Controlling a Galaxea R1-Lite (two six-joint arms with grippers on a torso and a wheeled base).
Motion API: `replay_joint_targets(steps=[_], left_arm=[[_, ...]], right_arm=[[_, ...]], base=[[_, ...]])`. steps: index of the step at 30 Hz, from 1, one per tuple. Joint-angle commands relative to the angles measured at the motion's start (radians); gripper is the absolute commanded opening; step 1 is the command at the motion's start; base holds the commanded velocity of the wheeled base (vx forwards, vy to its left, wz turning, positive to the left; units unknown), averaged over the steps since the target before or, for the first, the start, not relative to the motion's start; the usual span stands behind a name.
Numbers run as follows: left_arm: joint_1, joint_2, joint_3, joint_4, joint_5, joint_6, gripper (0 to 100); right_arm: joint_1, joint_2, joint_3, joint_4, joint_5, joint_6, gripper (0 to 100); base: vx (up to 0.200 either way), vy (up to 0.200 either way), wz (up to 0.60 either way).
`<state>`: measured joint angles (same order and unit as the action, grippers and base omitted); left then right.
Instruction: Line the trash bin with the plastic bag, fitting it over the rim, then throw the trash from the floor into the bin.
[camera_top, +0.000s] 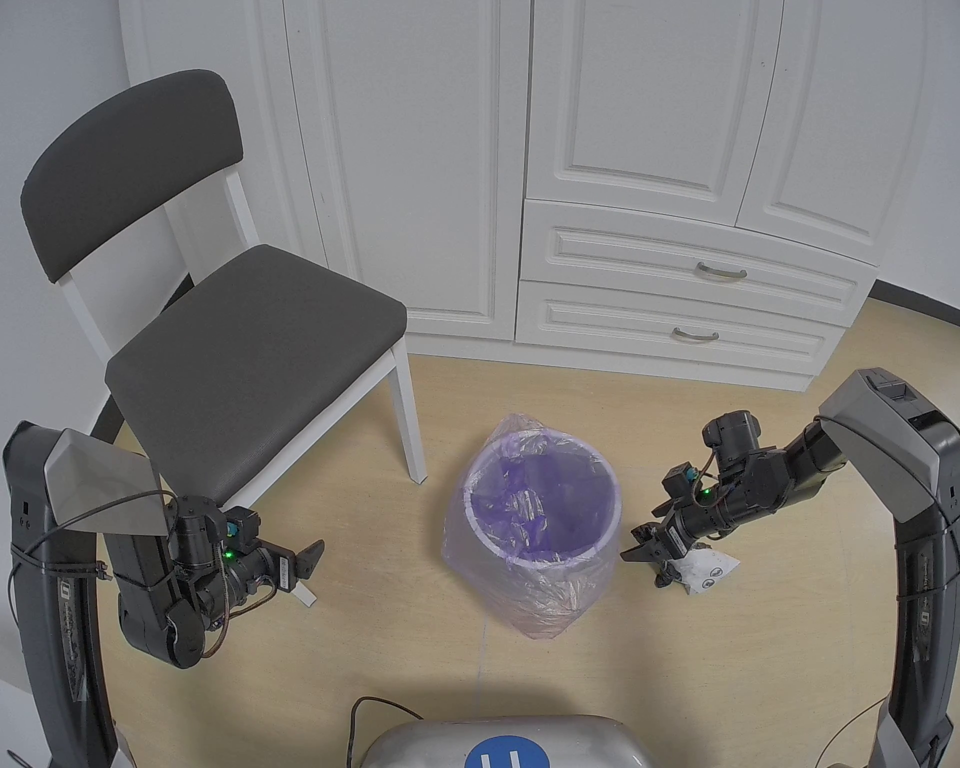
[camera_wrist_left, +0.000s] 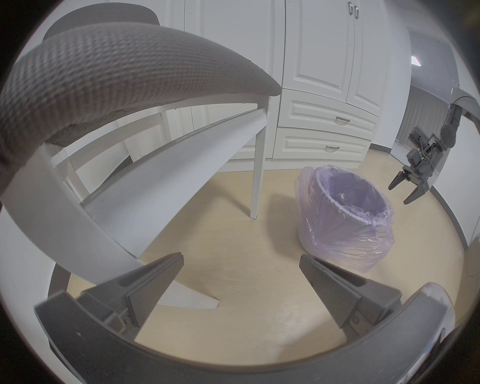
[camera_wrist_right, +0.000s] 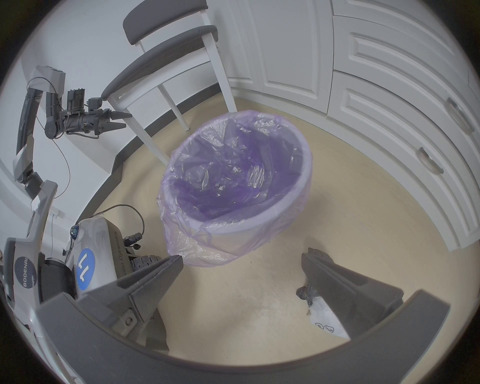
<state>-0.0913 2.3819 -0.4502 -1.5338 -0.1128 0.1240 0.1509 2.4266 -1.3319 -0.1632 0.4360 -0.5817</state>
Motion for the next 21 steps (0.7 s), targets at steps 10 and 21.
replay_joint_targets(steps=[10, 21], left_arm=[[0.015, -0.004, -0.002, 0.000, -0.007, -0.001, 100], [0.010, -0.013, -0.012, -0.002, -0.008, 0.003, 100]], right_arm=[[0.041, 0.134, -0.167, 0.103, -0.036, 0.126, 100], [0.062, 0.227, -0.411, 0.304, -0.092, 0.175, 100]], base=[[0.000, 0.000, 0.00], [0.000, 0.000, 0.00]])
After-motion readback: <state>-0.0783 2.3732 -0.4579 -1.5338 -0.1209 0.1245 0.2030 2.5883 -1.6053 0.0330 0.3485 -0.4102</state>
